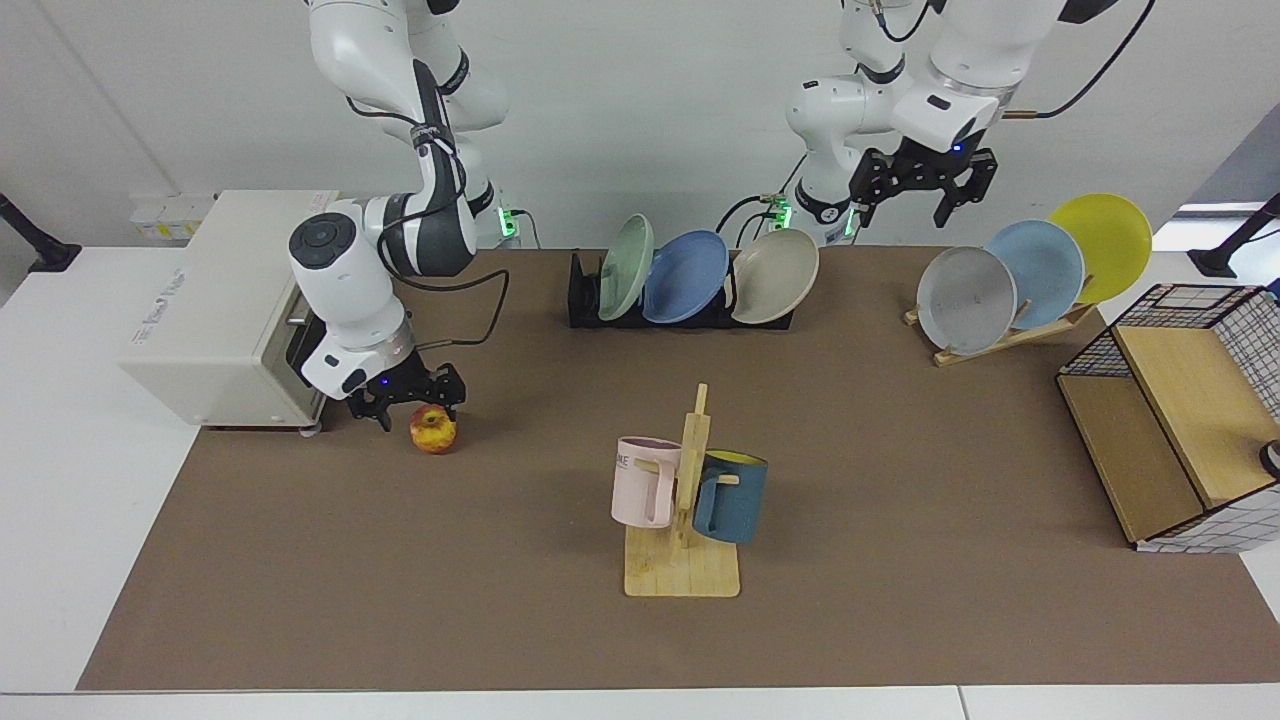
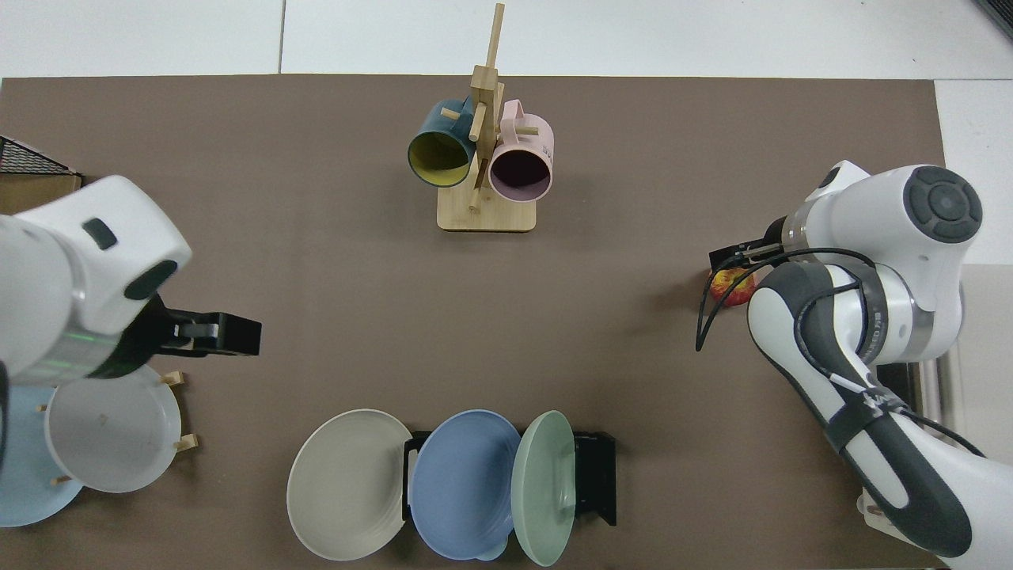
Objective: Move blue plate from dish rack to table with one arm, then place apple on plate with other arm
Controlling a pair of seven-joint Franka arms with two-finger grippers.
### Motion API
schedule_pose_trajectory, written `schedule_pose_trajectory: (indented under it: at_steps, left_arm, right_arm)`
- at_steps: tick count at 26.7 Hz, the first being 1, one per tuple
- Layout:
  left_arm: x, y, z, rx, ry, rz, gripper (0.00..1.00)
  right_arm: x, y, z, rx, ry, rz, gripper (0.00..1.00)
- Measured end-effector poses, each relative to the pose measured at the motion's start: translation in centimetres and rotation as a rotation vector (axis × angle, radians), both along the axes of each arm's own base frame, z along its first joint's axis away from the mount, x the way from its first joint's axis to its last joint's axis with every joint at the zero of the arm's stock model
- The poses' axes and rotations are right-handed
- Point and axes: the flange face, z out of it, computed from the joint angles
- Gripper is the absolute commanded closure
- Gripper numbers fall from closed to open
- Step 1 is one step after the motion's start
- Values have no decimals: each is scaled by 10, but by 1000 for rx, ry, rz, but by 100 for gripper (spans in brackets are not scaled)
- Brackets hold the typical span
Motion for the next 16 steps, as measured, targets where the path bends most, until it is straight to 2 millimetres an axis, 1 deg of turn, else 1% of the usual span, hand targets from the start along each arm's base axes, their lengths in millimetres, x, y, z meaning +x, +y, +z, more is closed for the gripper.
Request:
schedule_pose_trajectory:
  at_steps: [5, 8, 10, 14, 16]
  left_arm:
    - [-34, -38, -29, -14, 16, -84, 0]
    - [-46, -56, -50, -44, 23, -116, 0]
    - [-53, -69, -69, -63, 28, -136, 0]
    - [-69, -100, -115, -95, 29, -181, 0]
    - [-79, -111, -133, -110, 39, -196, 0]
  right_arm:
    - [-9, 10, -25, -3, 35, 15, 0]
    - [-13, 11, -39, -5, 29, 17, 0]
    - [-15, 9, -45, -6, 25, 13, 0]
    - [-17, 1, -56, -9, 30, 0, 0]
    - [-17, -3, -60, -10, 30, -7, 0]
